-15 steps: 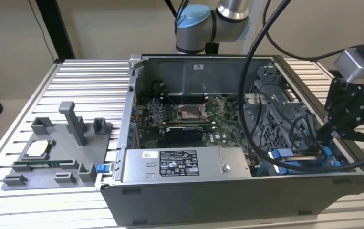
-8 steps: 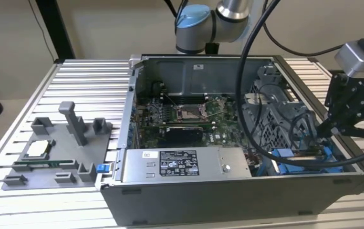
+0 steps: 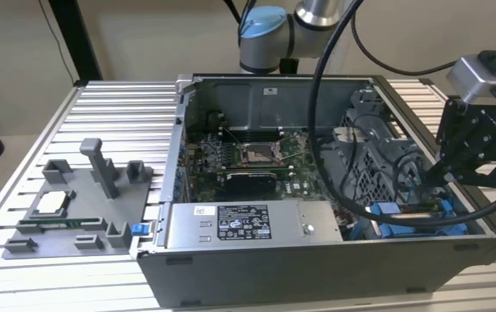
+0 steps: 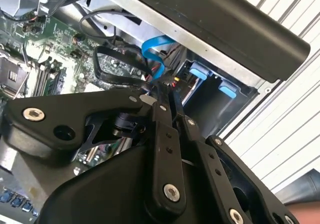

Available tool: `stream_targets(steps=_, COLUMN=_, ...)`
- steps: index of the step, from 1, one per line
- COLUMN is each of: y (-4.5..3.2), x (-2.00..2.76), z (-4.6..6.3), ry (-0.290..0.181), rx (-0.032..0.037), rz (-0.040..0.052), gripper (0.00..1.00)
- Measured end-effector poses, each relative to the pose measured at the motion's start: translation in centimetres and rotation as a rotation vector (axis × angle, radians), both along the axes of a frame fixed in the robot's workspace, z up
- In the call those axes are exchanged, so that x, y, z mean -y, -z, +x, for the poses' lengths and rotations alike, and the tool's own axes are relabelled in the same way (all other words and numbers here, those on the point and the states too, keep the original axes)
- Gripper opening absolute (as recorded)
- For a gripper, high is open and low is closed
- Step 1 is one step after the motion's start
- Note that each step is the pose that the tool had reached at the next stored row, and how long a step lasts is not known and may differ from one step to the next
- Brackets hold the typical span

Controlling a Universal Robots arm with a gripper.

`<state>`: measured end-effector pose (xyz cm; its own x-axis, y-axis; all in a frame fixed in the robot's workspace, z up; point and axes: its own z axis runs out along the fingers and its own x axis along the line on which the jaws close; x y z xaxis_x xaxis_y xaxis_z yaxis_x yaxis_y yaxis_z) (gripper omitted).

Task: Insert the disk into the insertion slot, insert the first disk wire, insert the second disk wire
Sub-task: 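Insert the second disk wire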

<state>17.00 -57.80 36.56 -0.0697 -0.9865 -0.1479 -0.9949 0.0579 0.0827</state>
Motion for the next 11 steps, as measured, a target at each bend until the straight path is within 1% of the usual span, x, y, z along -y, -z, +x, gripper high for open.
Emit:
stream_targets(steps=3, y=-0.01, x=0.0, z=-0.6, ry=0.0, rx=0.0, rz=0.0006, gripper=0.0)
stream_targets(steps=11, y=-0.01, x=0.0, z=-2.8, ry=0.001, rx=0.0, rz=0.002, gripper=0.0)
